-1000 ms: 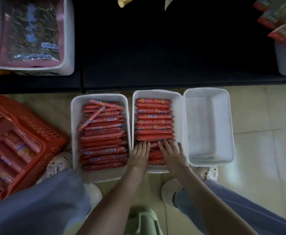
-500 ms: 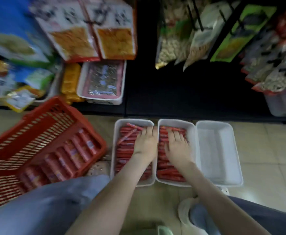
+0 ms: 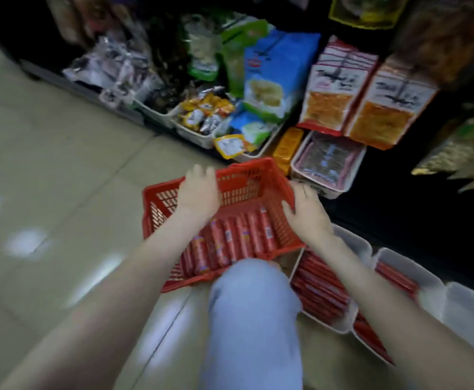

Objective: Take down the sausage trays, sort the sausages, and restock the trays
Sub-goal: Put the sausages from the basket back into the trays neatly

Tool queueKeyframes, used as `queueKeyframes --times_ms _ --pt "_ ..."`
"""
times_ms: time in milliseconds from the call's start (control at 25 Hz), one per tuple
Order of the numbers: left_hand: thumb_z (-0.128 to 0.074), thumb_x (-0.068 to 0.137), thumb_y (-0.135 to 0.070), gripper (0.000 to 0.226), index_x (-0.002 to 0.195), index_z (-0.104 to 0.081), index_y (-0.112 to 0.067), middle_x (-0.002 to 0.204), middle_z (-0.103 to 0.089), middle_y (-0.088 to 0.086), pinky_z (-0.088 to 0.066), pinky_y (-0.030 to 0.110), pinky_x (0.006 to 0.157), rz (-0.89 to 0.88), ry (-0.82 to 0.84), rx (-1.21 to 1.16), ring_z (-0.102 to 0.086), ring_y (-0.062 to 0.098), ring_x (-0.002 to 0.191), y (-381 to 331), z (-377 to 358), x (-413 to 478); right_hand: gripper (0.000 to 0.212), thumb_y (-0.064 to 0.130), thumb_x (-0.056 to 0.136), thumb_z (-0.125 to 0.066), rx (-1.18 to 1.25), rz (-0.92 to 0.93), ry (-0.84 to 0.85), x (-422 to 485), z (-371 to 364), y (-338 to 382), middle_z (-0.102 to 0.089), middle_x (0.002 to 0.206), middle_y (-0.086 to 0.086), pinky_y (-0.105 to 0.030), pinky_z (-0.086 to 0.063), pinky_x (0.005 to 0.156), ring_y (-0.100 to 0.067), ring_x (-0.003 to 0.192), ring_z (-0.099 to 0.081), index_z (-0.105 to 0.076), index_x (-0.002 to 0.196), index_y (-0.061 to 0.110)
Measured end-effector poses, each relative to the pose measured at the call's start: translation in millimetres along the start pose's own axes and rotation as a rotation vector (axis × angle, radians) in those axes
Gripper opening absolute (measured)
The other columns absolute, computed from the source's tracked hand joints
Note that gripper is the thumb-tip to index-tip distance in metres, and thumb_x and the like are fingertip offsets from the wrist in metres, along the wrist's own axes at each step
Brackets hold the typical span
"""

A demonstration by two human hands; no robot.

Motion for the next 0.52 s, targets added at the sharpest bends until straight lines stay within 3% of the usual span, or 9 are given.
queueKeyframes --times_ms 160,280,440,520 --pt "-0.043 0.092 -0.015 0.041 0.131 -0.039 -0.004 0.124 -0.044 0.015 -0.044 0.041 0.091 0.253 0.267 -0.060 -0.048 0.033 0.114 75 -124 -37 0.055 0.019 0.094 -0.049 -0.062 0.077 0.225 24 -84 11 -0.041 0.139 -0.014 -0.039 -0.029 0.110 -0.032 0.129 -0.038 -0.030 0.145 0.007" --pt "-0.035 0.088 -0.014 0.055 0.141 -0.030 0.001 0.133 -0.041 0.017 -0.041 0.038 0.094 0.312 0.403 -0.025 -0.045 0.031 0.114 93 -209 -41 0.063 0.019 0.096 -0.044 -0.185 0.230 0.427 44 -146 9 -0.032 0.148 -0.012 -0.034 -0.022 0.114 -0.028 0.136 -0.029 -0.013 0.151 0.012" --pt "-0.042 0.092 -0.018 0.063 0.147 -0.016 0.000 0.146 -0.027 0.020 -0.033 0.036 0.107 0.474 0.582 -0.134 -0.038 0.032 0.128 100 -278 -29 0.077 0.011 0.093 -0.044 -0.210 0.335 0.608 63 -221 6 -0.017 0.156 -0.002 -0.034 -0.024 0.114 -0.022 0.142 -0.019 0.004 0.151 0.027" --pt "-0.046 0.092 -0.017 0.062 0.146 -0.020 -0.004 0.143 -0.035 0.018 -0.035 0.036 0.106 0.496 0.652 -0.225 -0.042 0.030 0.127 92 -306 -22 0.084 0.007 0.091 -0.045 -0.202 0.360 0.685 69 -258 3 -0.008 0.159 0.003 -0.034 -0.022 0.116 -0.020 0.144 -0.012 0.011 0.149 0.032"
Point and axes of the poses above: each hand's wrist, its own x-axis towards the middle knuckle, its own z-axis out of the back of the hand, y = z × x, the point moved 3 cm from there along x, towards the middle knuckle
